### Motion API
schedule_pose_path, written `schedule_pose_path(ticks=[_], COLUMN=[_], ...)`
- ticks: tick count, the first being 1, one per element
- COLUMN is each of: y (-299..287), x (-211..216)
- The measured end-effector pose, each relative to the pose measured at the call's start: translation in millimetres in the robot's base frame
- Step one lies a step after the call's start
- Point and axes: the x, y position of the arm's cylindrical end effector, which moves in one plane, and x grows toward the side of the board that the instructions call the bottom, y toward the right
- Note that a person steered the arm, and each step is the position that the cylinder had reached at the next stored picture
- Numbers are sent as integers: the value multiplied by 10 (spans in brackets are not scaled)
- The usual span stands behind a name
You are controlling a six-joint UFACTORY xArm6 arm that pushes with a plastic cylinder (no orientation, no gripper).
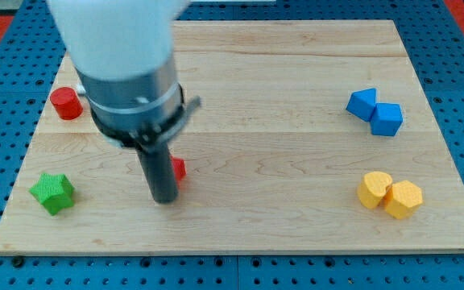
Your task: Slide the red star closer to the red circle
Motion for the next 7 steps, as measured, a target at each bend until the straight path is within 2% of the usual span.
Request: schedule_pose_path(ticks=[1,2,3,4,5,6,7], y=[-334,-230,230,427,127,-639,-963], x=[-599,-397,-71,-319,-710,-1005,-1161])
